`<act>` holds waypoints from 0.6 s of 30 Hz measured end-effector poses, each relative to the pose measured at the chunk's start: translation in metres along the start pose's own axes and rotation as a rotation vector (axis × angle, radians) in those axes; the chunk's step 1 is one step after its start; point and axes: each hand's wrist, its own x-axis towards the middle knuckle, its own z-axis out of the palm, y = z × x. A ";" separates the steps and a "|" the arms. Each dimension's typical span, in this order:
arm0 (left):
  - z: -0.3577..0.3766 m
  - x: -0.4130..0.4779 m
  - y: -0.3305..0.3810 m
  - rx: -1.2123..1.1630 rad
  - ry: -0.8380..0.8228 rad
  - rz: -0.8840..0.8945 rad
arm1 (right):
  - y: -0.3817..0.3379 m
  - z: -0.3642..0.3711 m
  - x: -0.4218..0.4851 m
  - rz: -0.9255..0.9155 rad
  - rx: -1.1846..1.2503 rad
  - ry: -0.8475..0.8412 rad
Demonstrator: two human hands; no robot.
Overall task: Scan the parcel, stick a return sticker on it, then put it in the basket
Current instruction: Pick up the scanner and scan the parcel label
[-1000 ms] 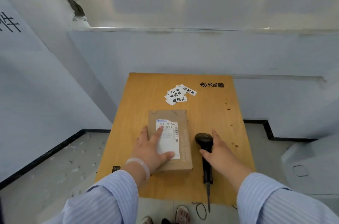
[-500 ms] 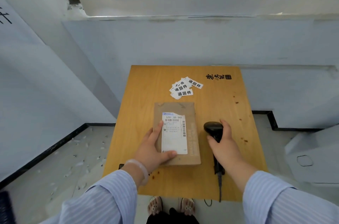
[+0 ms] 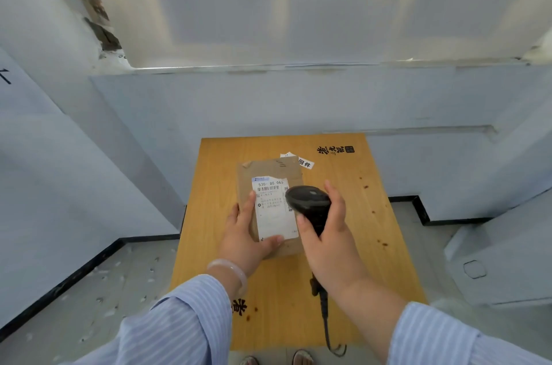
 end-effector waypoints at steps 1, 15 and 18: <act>0.000 0.002 0.001 0.007 0.004 0.009 | -0.003 0.002 -0.001 -0.010 0.003 -0.003; 0.001 0.006 -0.003 0.036 -0.019 0.038 | -0.017 0.012 -0.006 -0.033 0.039 0.002; 0.001 0.005 -0.005 0.042 -0.024 0.036 | -0.017 0.012 -0.007 -0.033 0.036 0.001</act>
